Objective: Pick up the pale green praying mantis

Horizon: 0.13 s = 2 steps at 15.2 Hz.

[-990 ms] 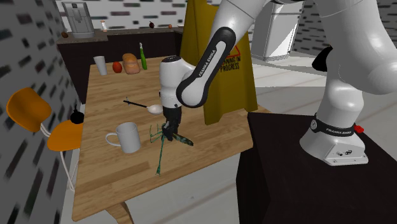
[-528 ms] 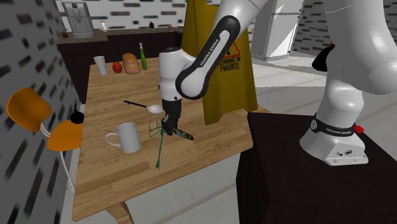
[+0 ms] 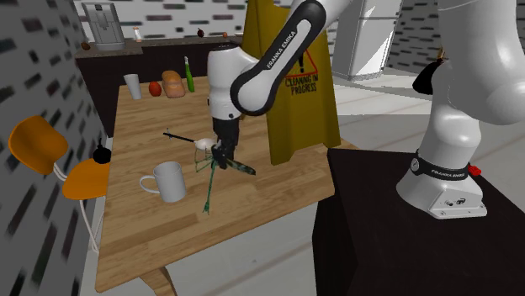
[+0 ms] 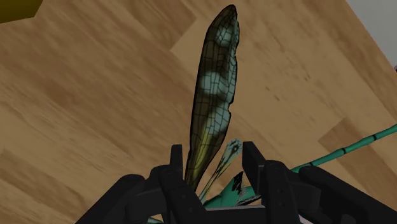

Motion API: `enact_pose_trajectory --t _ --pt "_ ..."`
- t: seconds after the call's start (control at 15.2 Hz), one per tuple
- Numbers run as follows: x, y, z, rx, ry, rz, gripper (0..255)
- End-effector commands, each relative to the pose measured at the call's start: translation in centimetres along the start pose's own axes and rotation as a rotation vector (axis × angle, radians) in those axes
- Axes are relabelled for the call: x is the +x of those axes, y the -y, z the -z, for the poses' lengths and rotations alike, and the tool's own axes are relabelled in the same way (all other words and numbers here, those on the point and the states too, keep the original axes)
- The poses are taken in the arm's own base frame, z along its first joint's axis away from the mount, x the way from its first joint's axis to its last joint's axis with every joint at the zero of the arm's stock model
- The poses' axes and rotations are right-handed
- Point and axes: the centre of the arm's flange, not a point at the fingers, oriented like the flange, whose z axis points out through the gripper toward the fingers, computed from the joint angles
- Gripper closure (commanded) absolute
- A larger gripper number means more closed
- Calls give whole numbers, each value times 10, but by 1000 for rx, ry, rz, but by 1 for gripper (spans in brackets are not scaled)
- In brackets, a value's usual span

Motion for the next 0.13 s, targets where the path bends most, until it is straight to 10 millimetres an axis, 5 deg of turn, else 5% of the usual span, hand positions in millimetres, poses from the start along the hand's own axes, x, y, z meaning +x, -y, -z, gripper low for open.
enact_pose_trajectory --t 0.0,0.07 --pt "1 0 6 0 0 0 255" --pt "1 0 6 0 0 0 255"
